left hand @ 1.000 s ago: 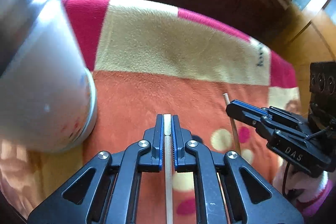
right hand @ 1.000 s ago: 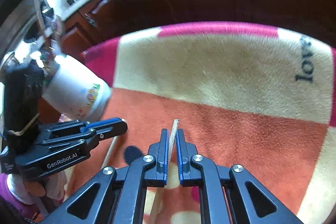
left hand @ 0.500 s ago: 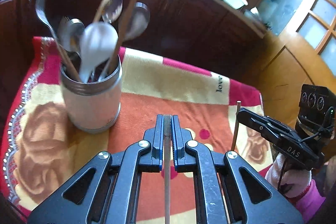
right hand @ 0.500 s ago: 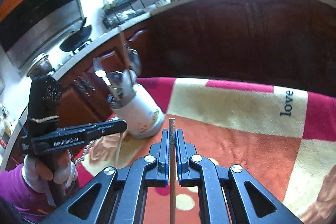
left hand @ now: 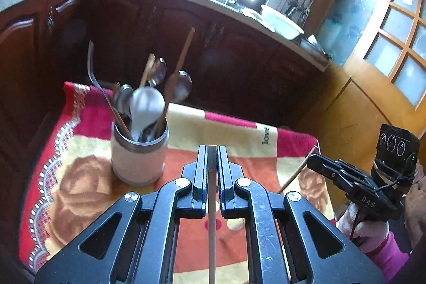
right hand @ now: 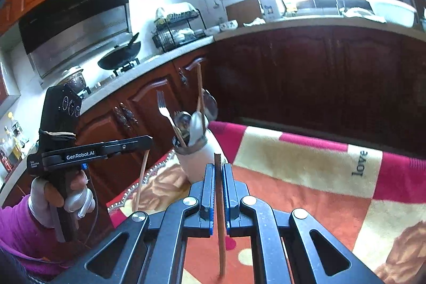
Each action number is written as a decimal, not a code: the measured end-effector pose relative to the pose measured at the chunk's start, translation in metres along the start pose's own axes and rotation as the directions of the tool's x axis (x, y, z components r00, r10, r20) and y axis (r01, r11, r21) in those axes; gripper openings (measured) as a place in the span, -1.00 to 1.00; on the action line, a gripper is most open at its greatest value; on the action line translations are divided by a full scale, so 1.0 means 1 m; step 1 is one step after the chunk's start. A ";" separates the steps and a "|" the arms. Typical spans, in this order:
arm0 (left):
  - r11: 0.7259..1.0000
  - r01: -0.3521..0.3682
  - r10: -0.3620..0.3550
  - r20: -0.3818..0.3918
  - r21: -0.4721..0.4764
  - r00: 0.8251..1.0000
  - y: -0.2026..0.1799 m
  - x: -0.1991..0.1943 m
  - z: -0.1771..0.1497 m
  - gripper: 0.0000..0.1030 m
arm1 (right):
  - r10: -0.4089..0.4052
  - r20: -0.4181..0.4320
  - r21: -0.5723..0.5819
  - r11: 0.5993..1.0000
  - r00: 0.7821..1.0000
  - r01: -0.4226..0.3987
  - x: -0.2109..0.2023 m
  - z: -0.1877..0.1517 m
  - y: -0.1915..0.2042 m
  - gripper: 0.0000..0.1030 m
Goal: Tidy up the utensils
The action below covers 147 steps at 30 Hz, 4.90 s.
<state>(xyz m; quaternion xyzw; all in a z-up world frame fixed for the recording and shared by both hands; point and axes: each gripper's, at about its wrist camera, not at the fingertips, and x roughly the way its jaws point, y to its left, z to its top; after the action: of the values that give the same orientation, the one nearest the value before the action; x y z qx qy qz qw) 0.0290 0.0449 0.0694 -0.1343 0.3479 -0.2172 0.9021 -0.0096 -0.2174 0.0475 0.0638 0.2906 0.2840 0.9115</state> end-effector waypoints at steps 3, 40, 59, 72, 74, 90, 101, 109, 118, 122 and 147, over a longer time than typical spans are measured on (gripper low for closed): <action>1.000 -0.010 0.010 0.035 -0.004 0.999 0.004 -0.012 0.011 -0.90 | 0.006 0.019 -0.016 1.000 1.000 -0.005 -0.002 0.012 0.007 -0.91; 0.967 -0.231 0.254 0.335 -0.107 0.907 0.095 0.059 0.097 -0.90 | 0.072 0.017 -0.174 0.982 0.997 -0.068 0.118 0.146 0.069 -0.91; 0.973 -0.222 0.229 0.392 -0.064 0.891 0.073 0.053 0.124 -0.90 | 0.060 -0.040 -0.057 0.996 0.997 -0.063 0.159 0.126 0.031 -0.91; 0.962 -0.265 0.273 0.289 -0.067 0.918 0.087 0.086 0.086 -0.93 | 0.052 -0.085 -0.039 0.998 0.995 -0.056 0.170 0.113 0.021 -0.91; 0.959 -0.274 0.285 0.291 -0.079 0.913 0.091 0.086 0.087 -0.93 | 0.048 -0.085 -0.040 0.998 0.995 -0.052 0.170 0.112 0.020 -0.91; 0.966 -0.252 0.259 0.199 -0.058 0.945 0.087 0.084 0.066 -0.91 | 0.056 -0.105 -0.038 0.997 0.993 -0.061 0.163 0.105 0.021 -0.77; 0.944 -0.330 0.330 0.109 -0.016 0.938 0.066 0.067 0.036 -0.02 | -0.013 -0.126 -0.063 0.998 0.992 0.005 0.153 0.069 0.029 -0.51; 0.916 -0.402 0.401 0.086 -0.010 0.912 0.058 0.045 0.018 -0.01 | -0.078 -0.129 -0.046 0.996 0.989 0.072 0.150 0.046 0.032 -0.37; 0.900 -0.433 0.435 0.074 -0.038 0.897 0.061 0.028 0.002 -0.01 | -0.119 -0.112 -0.076 0.991 0.987 0.110 0.146 0.034 0.049 -0.22; 0.895 -0.444 0.446 0.081 -0.039 0.891 0.062 0.023 -0.001 -0.01 | -0.135 -0.108 -0.074 0.989 0.985 0.127 0.145 0.033 0.051 -0.20; 0.870 -0.493 0.492 0.098 -0.013 0.865 0.054 0.016 -0.006 -0.01 | -0.170 -0.085 -0.079 0.983 0.982 0.164 0.139 0.034 0.059 -0.14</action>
<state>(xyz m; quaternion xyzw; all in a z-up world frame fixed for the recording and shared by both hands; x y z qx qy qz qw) 0.0512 0.0833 0.0346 -0.0458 0.3245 0.0245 0.9444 0.0746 -0.0894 0.0235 -0.0067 0.3257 0.2195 0.9196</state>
